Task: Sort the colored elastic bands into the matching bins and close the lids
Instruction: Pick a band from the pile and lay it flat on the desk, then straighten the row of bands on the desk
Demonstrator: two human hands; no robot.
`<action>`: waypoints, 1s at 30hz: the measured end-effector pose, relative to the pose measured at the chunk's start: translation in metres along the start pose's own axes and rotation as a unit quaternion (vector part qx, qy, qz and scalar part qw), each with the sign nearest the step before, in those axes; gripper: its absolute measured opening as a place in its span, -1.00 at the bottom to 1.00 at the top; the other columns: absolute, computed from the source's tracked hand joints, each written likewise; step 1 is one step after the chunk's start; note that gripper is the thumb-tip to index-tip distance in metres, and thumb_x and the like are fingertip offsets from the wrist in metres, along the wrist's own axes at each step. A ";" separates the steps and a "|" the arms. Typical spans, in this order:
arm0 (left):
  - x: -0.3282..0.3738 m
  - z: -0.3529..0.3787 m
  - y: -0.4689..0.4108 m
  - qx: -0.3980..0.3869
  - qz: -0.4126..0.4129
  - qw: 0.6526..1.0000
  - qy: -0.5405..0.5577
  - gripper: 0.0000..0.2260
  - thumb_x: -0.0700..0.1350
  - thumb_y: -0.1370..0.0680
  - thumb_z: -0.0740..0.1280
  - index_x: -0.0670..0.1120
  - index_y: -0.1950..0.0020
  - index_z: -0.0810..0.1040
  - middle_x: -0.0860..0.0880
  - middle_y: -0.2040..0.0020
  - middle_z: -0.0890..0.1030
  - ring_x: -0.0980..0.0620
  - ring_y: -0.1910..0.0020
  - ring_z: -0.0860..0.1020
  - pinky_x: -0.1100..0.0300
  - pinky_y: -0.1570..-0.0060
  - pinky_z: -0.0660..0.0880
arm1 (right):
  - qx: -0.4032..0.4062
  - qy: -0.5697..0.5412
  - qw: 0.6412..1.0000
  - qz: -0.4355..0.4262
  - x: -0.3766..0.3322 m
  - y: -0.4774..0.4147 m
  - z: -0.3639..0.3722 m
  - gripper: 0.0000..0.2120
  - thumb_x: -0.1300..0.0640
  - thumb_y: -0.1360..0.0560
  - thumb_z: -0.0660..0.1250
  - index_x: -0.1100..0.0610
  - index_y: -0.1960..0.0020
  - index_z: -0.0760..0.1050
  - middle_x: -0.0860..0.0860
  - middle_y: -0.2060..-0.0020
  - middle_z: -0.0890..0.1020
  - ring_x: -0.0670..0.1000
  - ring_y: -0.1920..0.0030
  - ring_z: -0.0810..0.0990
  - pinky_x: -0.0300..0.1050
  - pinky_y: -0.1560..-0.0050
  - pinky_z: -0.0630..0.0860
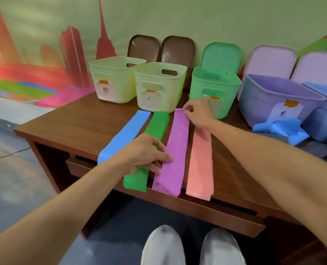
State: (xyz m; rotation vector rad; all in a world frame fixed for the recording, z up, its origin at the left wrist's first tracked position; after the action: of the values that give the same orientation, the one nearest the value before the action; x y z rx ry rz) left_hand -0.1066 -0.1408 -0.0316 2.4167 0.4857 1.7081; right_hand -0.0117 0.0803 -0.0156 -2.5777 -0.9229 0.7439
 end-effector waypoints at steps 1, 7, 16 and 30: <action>0.000 0.000 -0.002 0.003 0.000 1.000 -0.009 -0.78 -0.17 -0.41 0.48 -0.18 0.00 0.55 -0.13 0.15 0.65 -0.05 0.34 0.63 0.21 0.32 0.60 | -0.005 0.005 1.000 0.001 0.002 -0.001 0.004 -0.84 0.24 -0.52 0.31 0.16 -0.06 0.62 0.09 0.03 0.65 -0.01 0.04 0.56 -0.08 -0.06 0.53; 0.004 0.002 -0.008 0.034 0.008 0.991 -0.126 -0.81 -0.14 -0.45 0.46 -0.16 0.02 0.52 -0.09 0.34 0.60 0.06 0.56 0.53 0.28 0.50 0.51 | -0.013 0.018 1.000 0.003 0.010 -0.003 0.013 -0.83 0.21 -0.52 0.33 0.17 -0.07 0.63 0.10 0.02 0.66 -0.02 0.05 0.56 -0.14 -0.02 0.51; 0.024 0.004 -0.001 0.155 0.107 0.903 -0.387 -0.75 0.04 -0.40 0.49 -0.04 0.05 0.52 0.05 0.35 0.55 0.09 0.47 0.56 0.19 0.32 0.55 | -0.028 0.056 0.998 -0.007 0.000 0.000 0.016 -0.87 0.23 -0.50 0.31 0.16 0.00 0.61 0.09 0.08 0.64 0.05 0.05 0.58 0.05 -0.11 0.52; 0.046 0.041 0.013 0.146 0.276 0.882 -0.354 -0.88 -0.15 -0.51 0.35 -0.04 -0.04 0.58 0.06 0.08 0.53 0.12 0.08 0.49 0.27 0.07 0.43 | -0.122 0.008 0.991 -0.060 0.016 0.058 -0.086 -0.82 0.19 -0.50 0.35 0.14 -0.07 0.63 0.00 0.02 0.64 -0.07 0.01 0.56 -0.18 -0.13 0.47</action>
State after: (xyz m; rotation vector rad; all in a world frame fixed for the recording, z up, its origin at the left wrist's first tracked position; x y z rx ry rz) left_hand -0.0523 -0.1343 -0.0006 3.3702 -0.0765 0.7421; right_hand 0.0757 0.0382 0.0235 -2.6994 -1.2206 0.6091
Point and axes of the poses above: each hand's wrist, its own y-axis away from the middle knuckle, its own z-axis out of the palm, x = y × z, the point moved 4 cm from there along -y, towards the middle knuckle
